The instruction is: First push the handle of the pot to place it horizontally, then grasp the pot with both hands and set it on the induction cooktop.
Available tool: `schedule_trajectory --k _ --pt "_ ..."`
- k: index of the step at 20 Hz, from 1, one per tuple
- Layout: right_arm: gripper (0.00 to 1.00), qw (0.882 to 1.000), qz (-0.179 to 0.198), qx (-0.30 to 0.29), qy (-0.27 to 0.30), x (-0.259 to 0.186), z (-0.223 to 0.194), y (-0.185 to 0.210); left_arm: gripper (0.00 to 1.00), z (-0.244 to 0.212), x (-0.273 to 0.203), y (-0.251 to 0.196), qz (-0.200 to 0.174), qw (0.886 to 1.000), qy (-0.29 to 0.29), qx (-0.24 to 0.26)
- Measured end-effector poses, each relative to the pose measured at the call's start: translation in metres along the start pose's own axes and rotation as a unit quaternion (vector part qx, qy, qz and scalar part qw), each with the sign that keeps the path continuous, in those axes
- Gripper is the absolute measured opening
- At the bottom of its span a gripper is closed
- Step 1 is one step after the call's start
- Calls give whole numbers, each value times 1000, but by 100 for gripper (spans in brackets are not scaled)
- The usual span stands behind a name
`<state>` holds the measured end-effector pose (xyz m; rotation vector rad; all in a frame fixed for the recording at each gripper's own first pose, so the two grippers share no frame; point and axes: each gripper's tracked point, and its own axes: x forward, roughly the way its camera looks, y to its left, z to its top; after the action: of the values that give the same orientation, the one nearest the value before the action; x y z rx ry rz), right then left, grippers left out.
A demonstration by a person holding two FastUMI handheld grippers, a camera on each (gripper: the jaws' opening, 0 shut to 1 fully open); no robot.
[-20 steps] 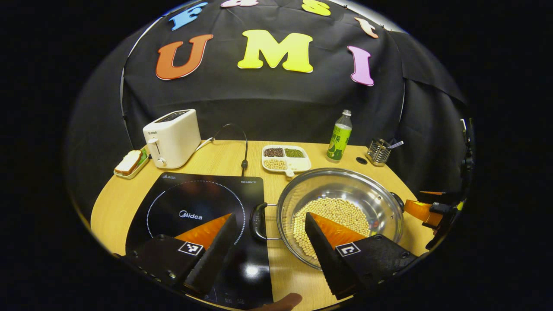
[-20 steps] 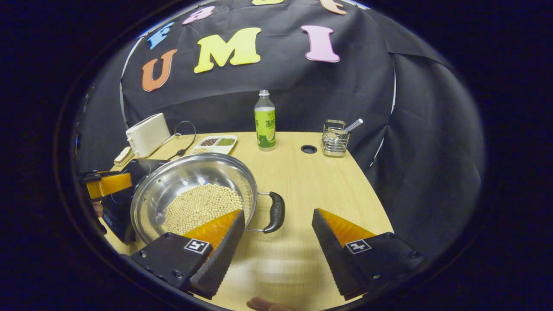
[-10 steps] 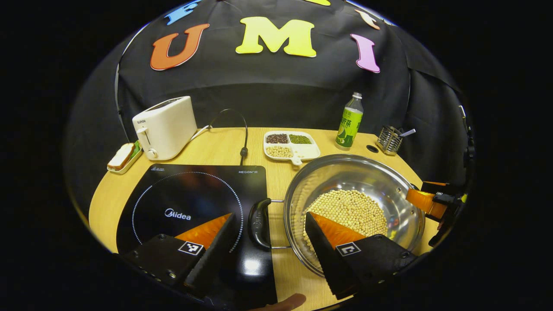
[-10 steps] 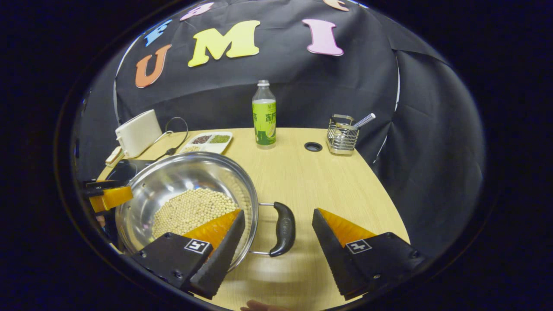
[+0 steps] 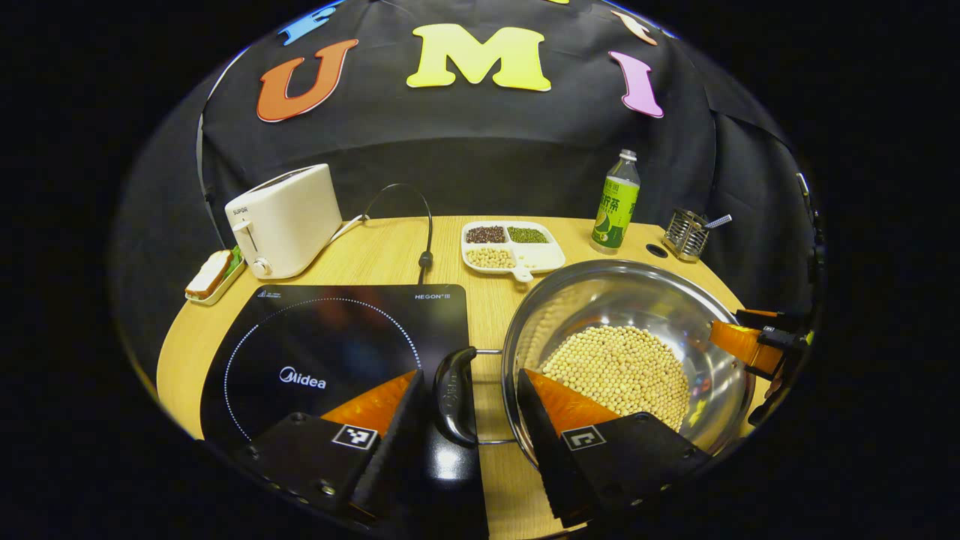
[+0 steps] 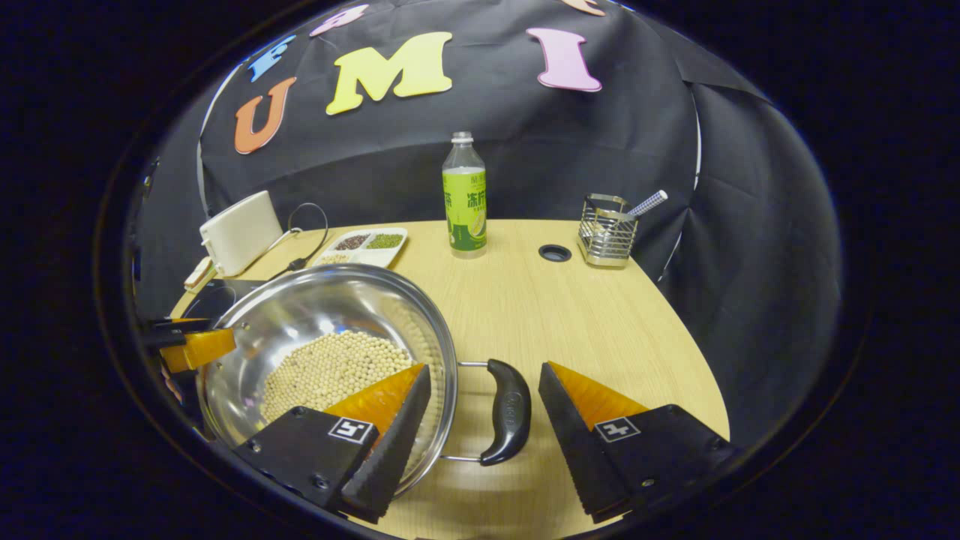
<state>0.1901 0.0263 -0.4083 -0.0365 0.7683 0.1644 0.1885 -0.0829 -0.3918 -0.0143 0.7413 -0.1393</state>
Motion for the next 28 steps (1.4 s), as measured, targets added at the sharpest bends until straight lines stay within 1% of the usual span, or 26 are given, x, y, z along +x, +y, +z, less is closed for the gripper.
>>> schedule_trajectory --k 1,2,3,5,8,9,10,12,13,14,18,20,23,28 --pt "87 1000 4 2 3 0 -2 2 68 0 -2 -1 -4 1000 1 -1" --pt "87 1000 8 6 6 0 -2 4 67 -1 2 -2 -3 1000 0 -3" --pt "81 1000 7 10 7 1 -3 3 61 1 -3 -1 -4 1000 -1 -3" --pt "71 1000 2 14 7 -4 -3 2 59 1 -3 -2 -5 1000 -1 -7" --pt "67 1000 -1 18 11 -4 -4 1 57 1 -3 -3 -7 1000 -2 -10" --pt "64 1000 -1 19 12 -6 -5 1 57 0 -4 -3 -6 1000 0 -8" --pt "65 1000 -2 21 14 -9 -6 0 57 -1 -5 -4 -5 1000 2 -7" --pt "63 1000 -3 25 16 -15 -7 -2 56 -4 -10 -5 -5 1000 6 -4" --pt "63 1000 -3 27 16 -19 -8 -3 56 -5 -14 -7 -6 1000 6 -5" --pt "62 999 -2 28 15 -24 -8 -4 56 -4 -18 -9 -7 1000 4 -5" --pt "63 1000 -6 24 1 -51 1 -7 56 9 -39 -15 -12 1000 -14 -2" --pt "61 1000 -9 20 -9 -69 9 -7 56 19 -55 -17 -14 1000 -25 2" --pt "63 999 -10 20 -24 -93 25 -6 56 39 -79 -19 -19 999 -45 3" --pt "61 998 -14 20 -56 -142 62 0 56 81 -121 -18 -25 996 -84 5"
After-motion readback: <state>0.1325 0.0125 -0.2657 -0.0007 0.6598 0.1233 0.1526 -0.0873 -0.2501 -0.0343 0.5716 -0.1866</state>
